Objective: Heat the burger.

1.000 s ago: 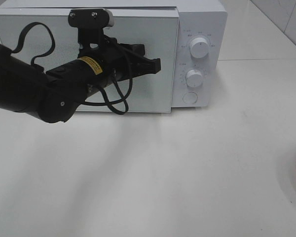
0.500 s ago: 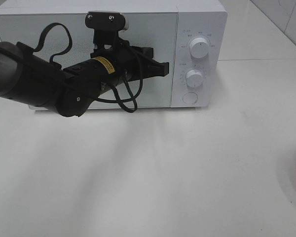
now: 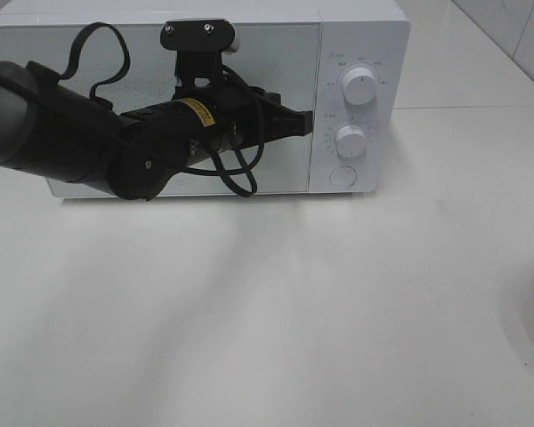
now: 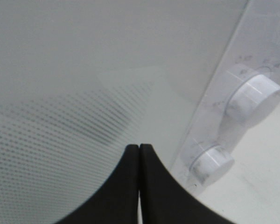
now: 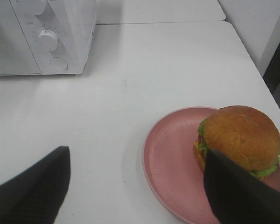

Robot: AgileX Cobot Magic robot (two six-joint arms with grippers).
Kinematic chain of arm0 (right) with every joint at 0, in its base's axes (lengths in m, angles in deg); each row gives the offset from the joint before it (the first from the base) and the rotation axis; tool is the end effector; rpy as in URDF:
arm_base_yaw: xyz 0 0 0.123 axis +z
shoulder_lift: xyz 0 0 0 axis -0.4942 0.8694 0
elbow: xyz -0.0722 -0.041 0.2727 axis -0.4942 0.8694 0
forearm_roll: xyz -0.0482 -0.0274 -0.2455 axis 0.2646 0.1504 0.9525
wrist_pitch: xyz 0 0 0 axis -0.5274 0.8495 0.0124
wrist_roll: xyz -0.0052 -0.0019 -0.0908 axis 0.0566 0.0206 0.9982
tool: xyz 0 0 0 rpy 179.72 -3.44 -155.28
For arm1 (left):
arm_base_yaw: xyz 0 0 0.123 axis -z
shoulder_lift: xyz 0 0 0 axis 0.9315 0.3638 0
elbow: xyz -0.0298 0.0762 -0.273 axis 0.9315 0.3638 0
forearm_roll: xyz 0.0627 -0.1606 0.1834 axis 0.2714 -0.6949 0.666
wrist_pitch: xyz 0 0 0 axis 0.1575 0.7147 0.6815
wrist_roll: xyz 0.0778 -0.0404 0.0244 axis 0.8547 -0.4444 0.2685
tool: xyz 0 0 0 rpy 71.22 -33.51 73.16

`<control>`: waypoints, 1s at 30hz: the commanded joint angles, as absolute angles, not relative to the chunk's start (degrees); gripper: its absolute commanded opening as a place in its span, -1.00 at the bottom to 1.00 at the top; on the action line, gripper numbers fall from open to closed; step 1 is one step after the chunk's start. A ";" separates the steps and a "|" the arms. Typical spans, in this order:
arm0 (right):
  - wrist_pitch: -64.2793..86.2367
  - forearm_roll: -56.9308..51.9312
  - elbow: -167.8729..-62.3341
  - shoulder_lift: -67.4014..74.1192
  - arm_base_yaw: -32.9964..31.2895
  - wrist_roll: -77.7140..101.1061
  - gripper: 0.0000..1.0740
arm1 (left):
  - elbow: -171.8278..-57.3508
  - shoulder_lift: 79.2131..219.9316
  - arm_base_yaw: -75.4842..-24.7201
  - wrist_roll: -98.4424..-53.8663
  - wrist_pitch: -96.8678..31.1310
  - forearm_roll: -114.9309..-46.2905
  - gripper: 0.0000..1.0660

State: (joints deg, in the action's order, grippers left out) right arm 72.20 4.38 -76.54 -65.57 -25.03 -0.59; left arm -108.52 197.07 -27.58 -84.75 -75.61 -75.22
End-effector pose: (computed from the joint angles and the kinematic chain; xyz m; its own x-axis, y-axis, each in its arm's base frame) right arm -0.0042 -0.0093 0.2840 -0.3925 0.0408 -0.9188 0.0396 0.9988 0.0274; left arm 0.3317 -0.2791 0.1680 -0.3268 -0.0052 -0.9451 0.5352 0.8232 -0.1896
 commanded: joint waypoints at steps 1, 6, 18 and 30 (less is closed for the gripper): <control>71.97 4.60 -76.26 -67.00 -25.38 -0.42 0.38 | -109.15 195.47 -25.98 -84.69 -71.94 -75.51 -1.00; 71.97 4.60 -76.26 -67.00 -25.38 -0.42 0.37 | -109.15 192.89 -23.57 -84.35 -60.94 -75.51 -0.86; 71.97 4.60 -76.26 -67.00 -25.38 -0.42 0.37 | -109.15 184.41 -21.34 -84.81 -23.53 -75.45 0.88; 71.97 4.60 -76.26 -67.00 -25.38 -0.42 0.37 | -109.15 175.58 -21.91 -84.52 -0.95 -73.56 0.88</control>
State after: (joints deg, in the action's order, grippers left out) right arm 72.20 4.38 -76.54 -65.57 -25.03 -0.59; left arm -108.80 176.85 -21.68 -84.52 -3.76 -73.96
